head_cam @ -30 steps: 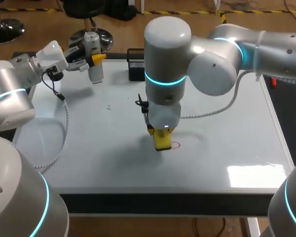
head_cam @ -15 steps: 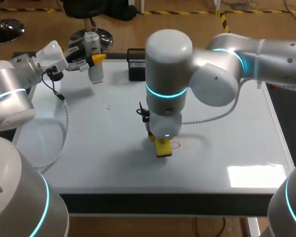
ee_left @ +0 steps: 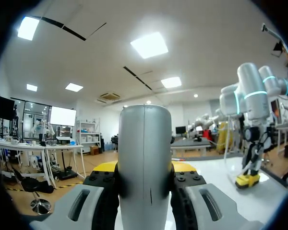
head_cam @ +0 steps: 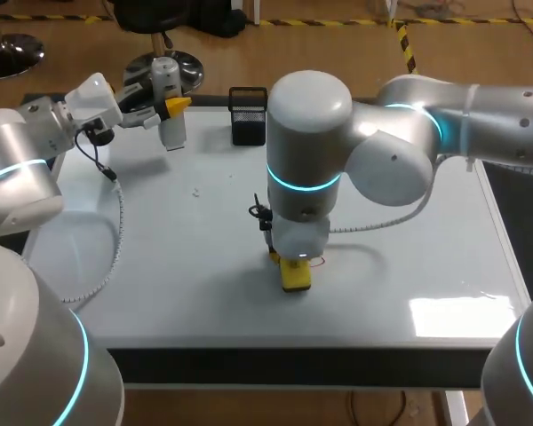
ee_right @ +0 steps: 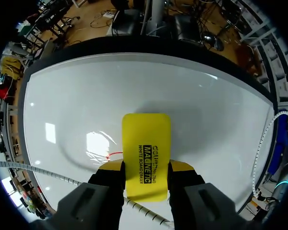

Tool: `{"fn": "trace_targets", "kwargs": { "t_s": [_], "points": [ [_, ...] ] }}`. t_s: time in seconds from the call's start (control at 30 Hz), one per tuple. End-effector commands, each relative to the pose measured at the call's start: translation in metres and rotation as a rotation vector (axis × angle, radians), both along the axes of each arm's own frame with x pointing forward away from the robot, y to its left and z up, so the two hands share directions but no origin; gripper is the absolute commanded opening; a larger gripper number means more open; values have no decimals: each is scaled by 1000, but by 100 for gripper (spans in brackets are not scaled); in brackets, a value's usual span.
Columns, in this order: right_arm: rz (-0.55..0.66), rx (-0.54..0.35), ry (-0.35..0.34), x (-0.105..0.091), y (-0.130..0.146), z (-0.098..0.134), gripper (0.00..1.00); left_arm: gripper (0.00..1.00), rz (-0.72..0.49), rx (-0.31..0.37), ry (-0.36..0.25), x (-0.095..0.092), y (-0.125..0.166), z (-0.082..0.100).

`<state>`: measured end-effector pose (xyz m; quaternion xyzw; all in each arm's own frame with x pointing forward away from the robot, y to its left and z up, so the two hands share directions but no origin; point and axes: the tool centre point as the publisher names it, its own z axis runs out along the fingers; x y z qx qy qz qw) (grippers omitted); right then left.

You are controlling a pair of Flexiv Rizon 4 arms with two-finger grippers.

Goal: Pick up the inspection probe, press it on each red-marked spot on the whiteboard one by one, put down the probe, pick up the eraser, and wipe off all the red marks.

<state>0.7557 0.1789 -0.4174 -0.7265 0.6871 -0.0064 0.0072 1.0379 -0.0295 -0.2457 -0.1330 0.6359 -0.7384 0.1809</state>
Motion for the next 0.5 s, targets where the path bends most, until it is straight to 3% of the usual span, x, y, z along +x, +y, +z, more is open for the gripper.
{"fn": "trace_targets", "kwargs": {
  "t_s": [0.03,0.5],
  "points": [
    [2,-3,1,-1,-3,-3,0,0,1,-1,-2,0,0,1],
    [0,-3,27,-3,-6,-13,0,0,1,-1,-2,0,0,1]
  ]
}}
